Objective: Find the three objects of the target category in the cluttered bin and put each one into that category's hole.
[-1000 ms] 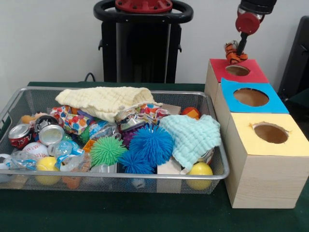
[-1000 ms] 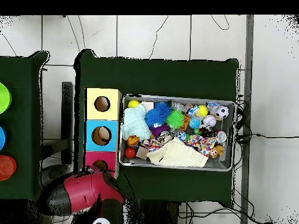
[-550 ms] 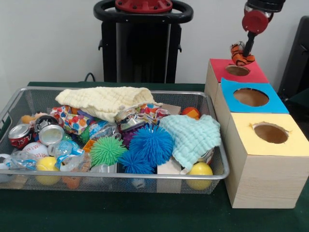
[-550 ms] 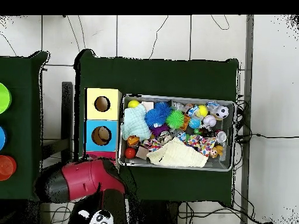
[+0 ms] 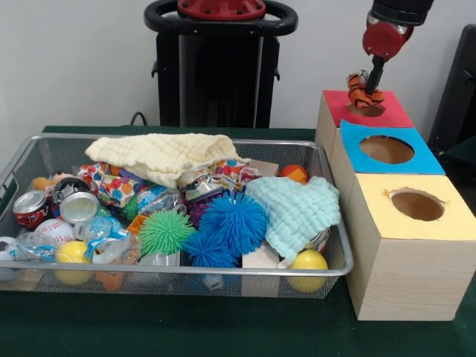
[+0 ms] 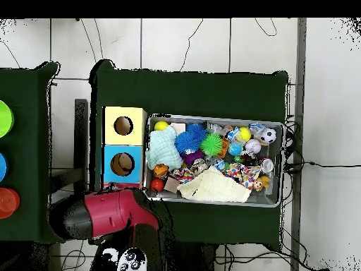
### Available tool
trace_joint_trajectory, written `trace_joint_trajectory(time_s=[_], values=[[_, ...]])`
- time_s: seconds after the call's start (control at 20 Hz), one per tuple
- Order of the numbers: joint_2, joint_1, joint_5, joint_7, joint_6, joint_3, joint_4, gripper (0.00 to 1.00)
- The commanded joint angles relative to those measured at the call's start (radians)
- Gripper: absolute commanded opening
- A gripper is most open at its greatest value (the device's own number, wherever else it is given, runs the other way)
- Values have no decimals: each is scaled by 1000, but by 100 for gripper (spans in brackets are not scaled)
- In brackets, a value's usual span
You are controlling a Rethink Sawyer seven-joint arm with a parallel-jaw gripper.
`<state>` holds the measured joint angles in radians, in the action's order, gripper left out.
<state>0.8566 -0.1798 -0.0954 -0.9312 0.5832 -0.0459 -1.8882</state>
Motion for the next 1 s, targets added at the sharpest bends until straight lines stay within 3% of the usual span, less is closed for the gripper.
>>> trace_joint_trajectory(time_s=[0.05, 0.4, 1.0], values=[[-59, 5, -21, -249, -115, 10, -59, 0], [-90, -66, -8, -304, -148, -34, -63, 0], [-108, -79, 12, -293, -214, -50, -94, 0]])
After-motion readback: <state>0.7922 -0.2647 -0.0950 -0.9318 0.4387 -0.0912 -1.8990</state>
